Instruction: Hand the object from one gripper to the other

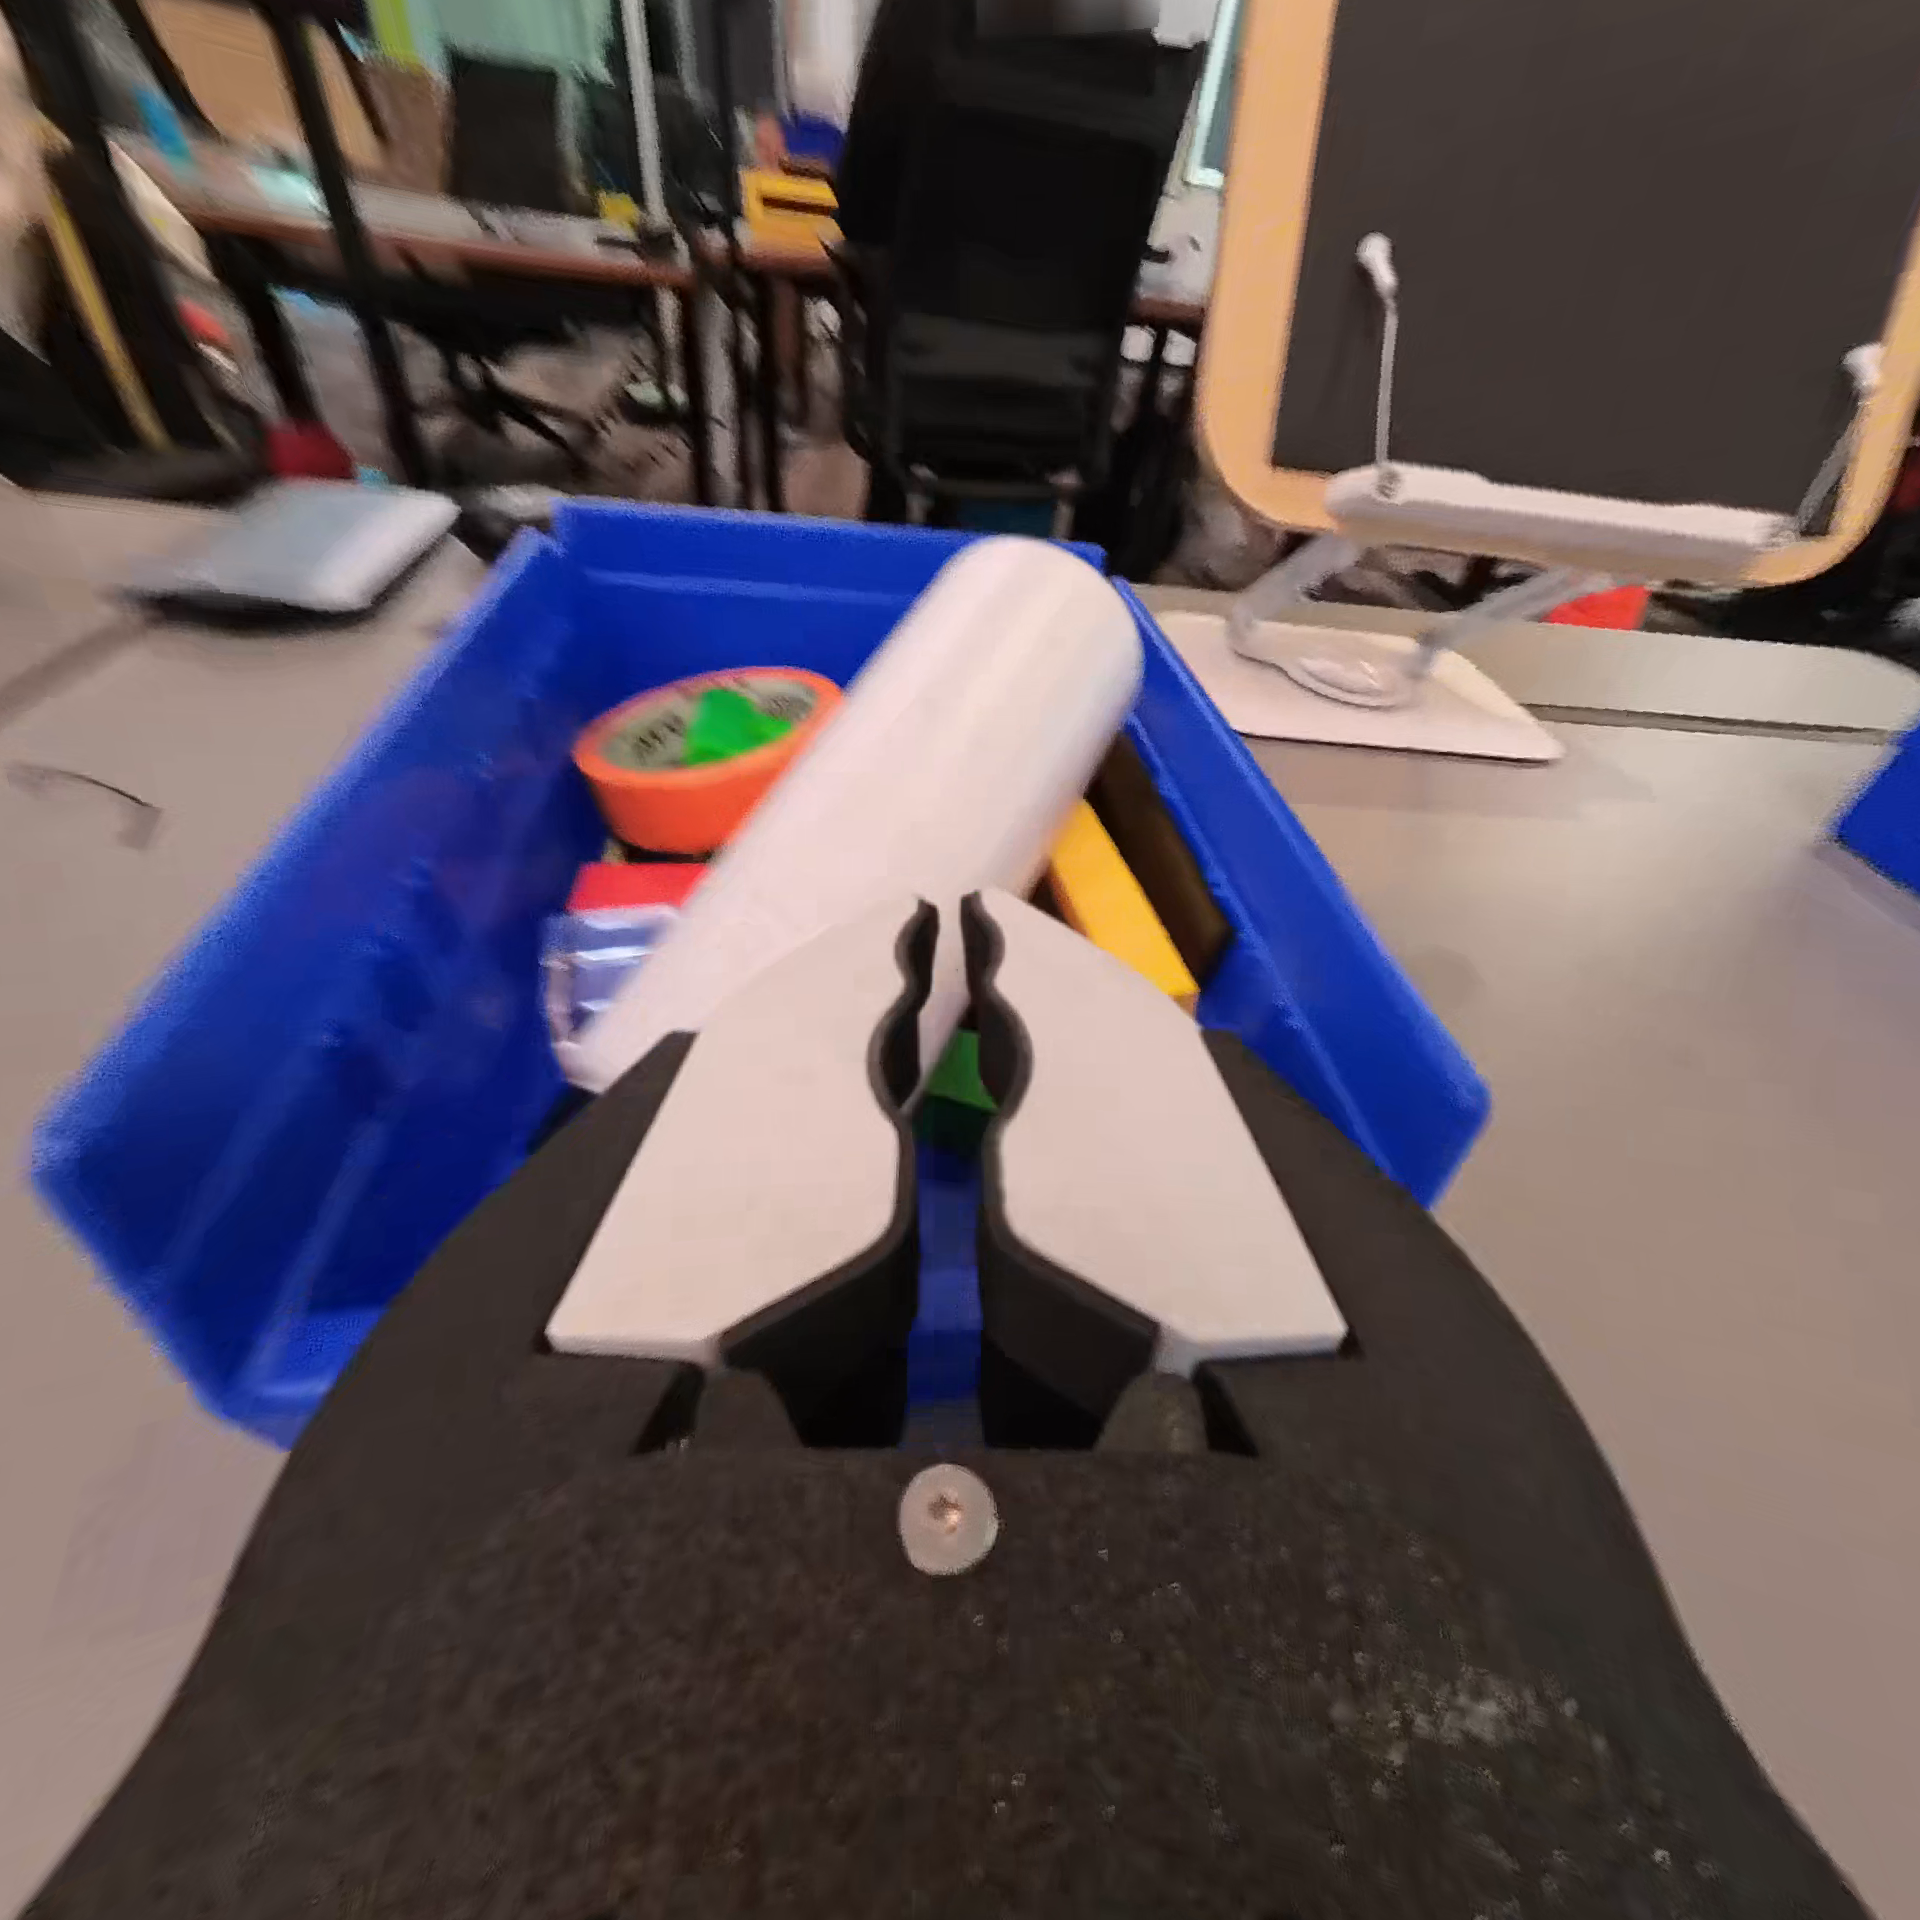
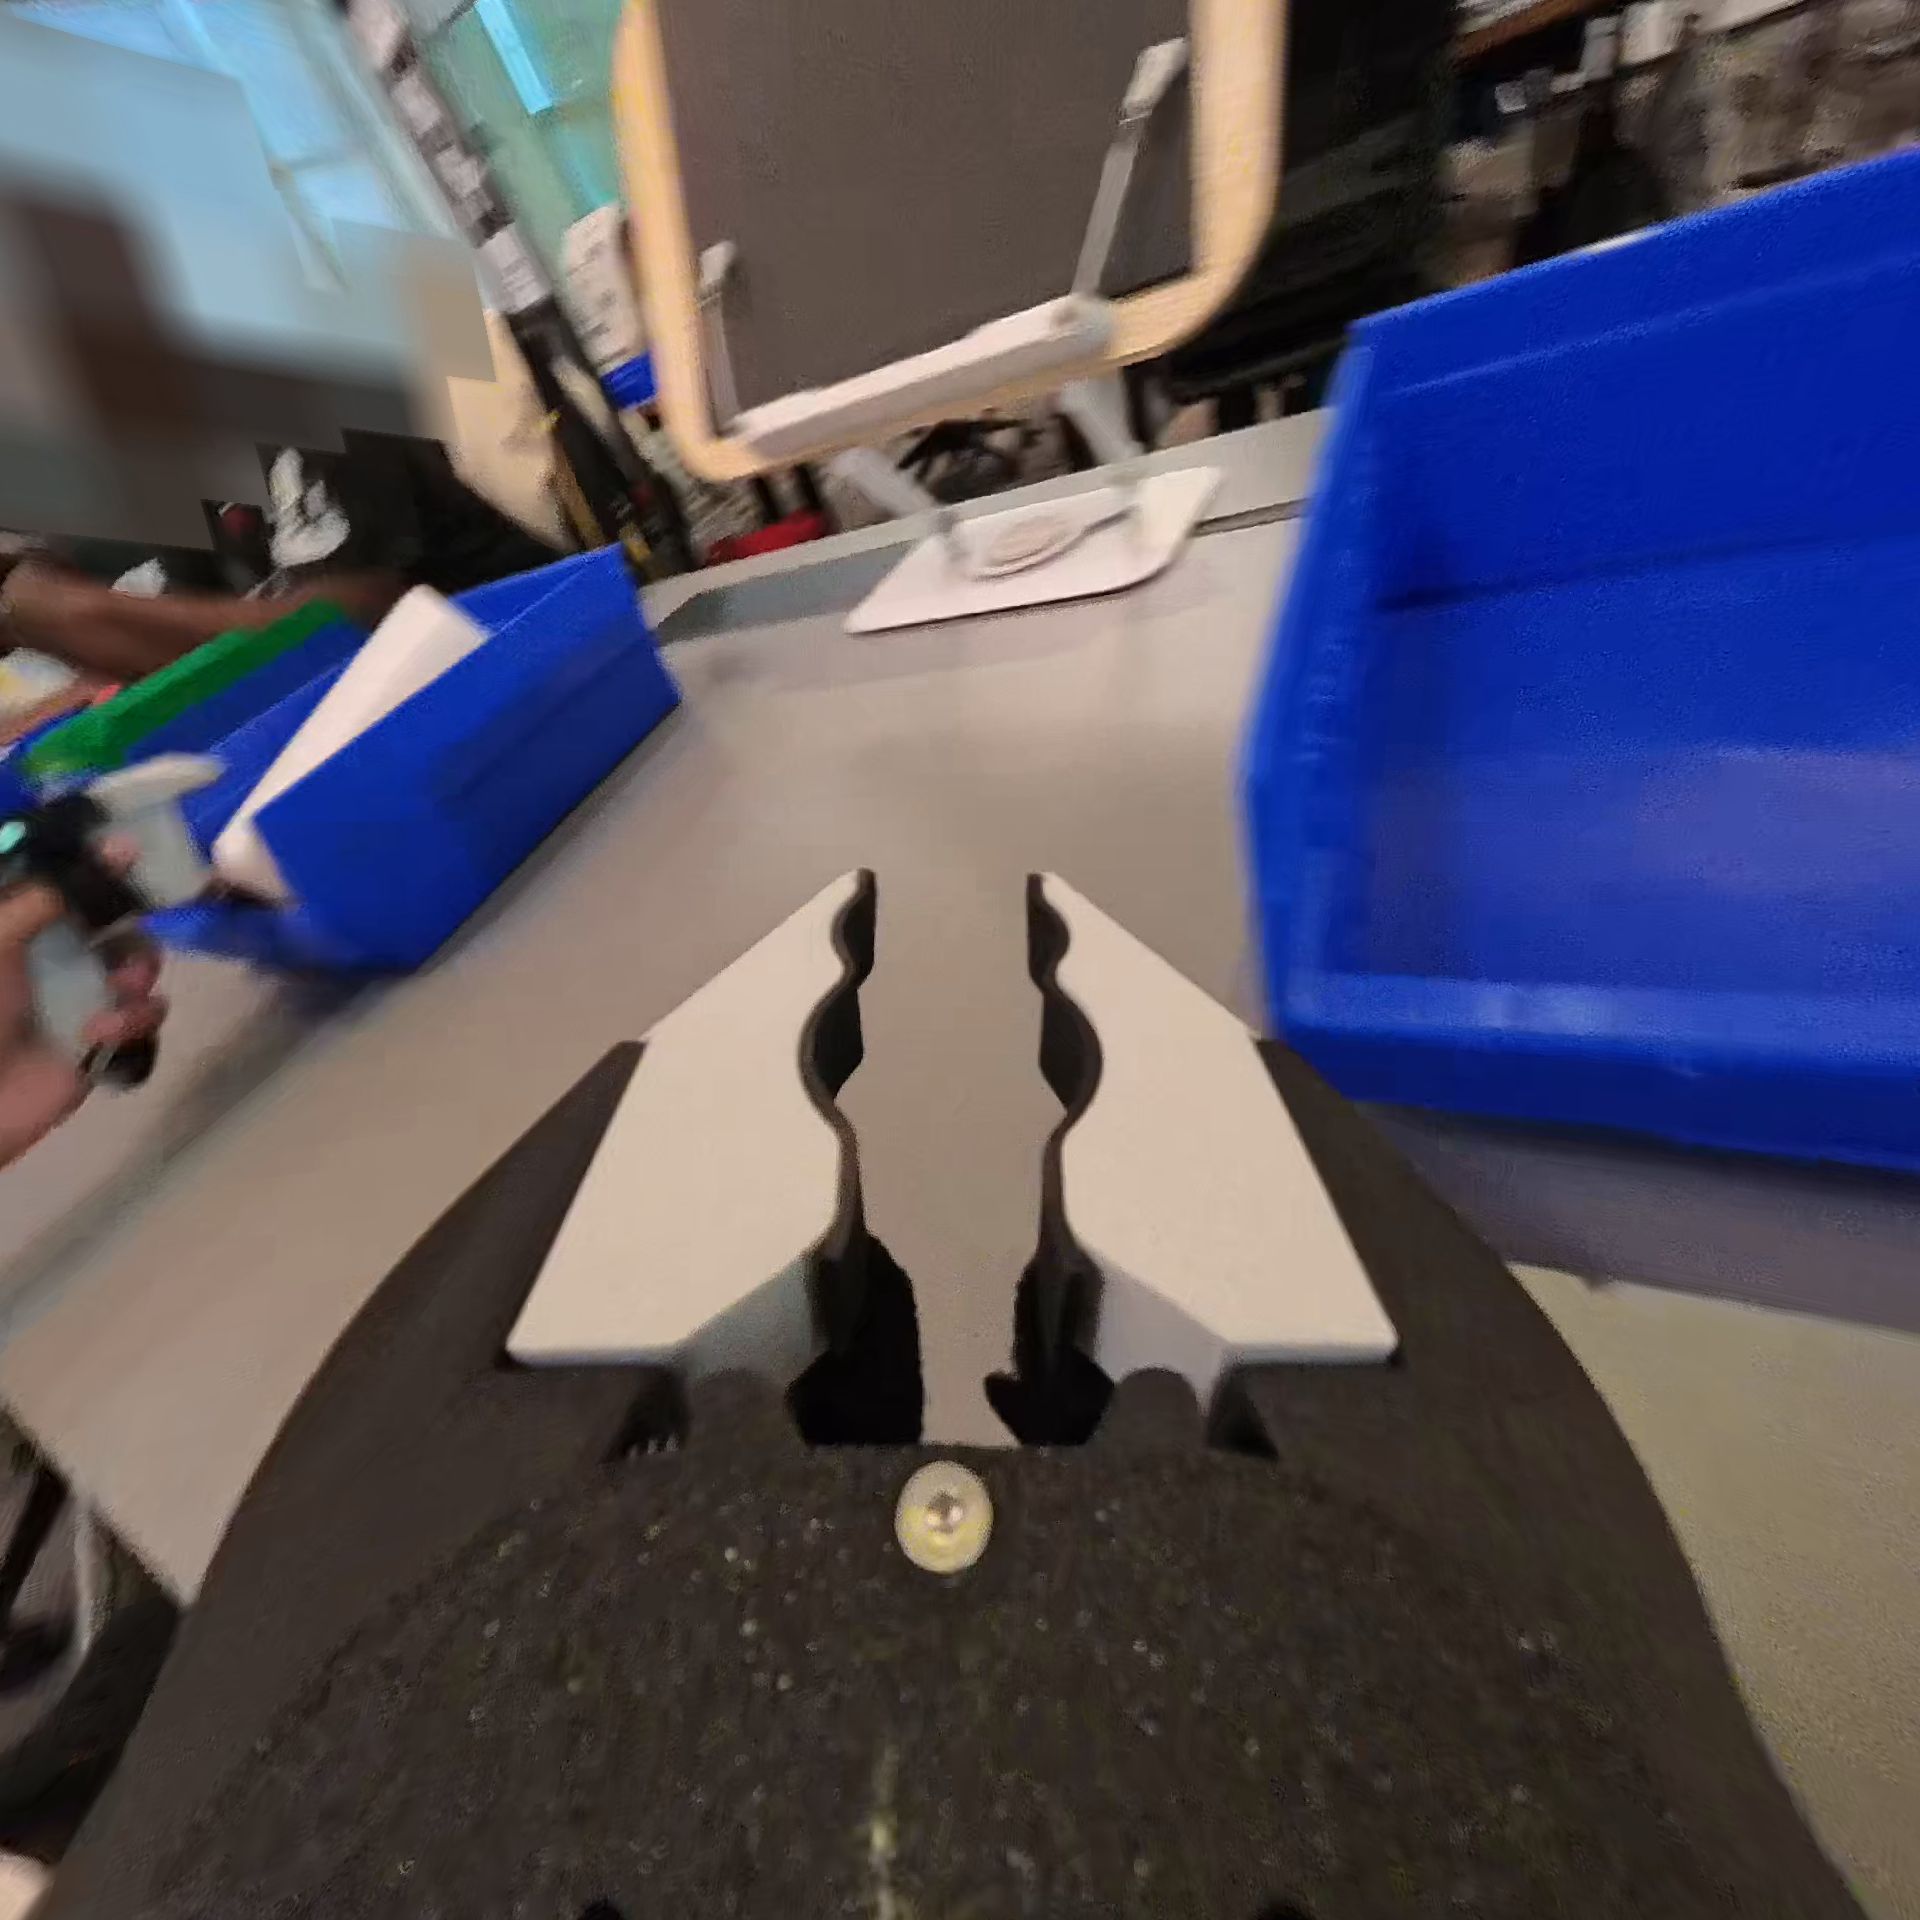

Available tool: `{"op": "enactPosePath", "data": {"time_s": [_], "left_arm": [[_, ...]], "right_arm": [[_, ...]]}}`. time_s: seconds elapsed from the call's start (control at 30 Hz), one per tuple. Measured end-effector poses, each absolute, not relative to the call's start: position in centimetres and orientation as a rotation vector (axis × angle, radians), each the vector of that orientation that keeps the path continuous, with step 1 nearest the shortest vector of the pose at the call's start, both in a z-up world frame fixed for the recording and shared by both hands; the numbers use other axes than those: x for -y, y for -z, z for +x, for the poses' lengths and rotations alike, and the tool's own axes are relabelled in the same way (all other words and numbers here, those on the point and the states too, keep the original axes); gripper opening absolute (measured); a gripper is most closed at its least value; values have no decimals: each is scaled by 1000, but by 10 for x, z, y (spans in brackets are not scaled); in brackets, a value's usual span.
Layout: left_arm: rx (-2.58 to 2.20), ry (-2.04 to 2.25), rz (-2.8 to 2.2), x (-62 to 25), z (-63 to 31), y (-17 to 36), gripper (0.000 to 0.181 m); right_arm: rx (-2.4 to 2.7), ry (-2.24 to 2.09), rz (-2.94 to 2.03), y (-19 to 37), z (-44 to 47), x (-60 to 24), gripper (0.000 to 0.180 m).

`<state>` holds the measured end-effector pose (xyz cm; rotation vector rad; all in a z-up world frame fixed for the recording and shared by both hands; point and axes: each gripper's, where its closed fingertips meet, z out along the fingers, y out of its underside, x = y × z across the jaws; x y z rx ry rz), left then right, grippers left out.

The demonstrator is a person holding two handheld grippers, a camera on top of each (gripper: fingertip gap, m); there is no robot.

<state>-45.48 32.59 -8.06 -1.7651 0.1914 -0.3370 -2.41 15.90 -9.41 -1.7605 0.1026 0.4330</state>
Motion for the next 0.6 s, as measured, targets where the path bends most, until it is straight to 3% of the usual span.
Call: {"op": "enactPosePath", "data": {"time_s": [0.27, 0.6], "left_arm": [[-324, 367, -1845, -313, -418, 94, 9], [-219, 487, -1907, -275, -403, 89, 20]], "right_arm": [[-274, -254, -1799, 109, 54, -165, 52], [-371, -89, -1802, 114, 95, -141, 52]]}}
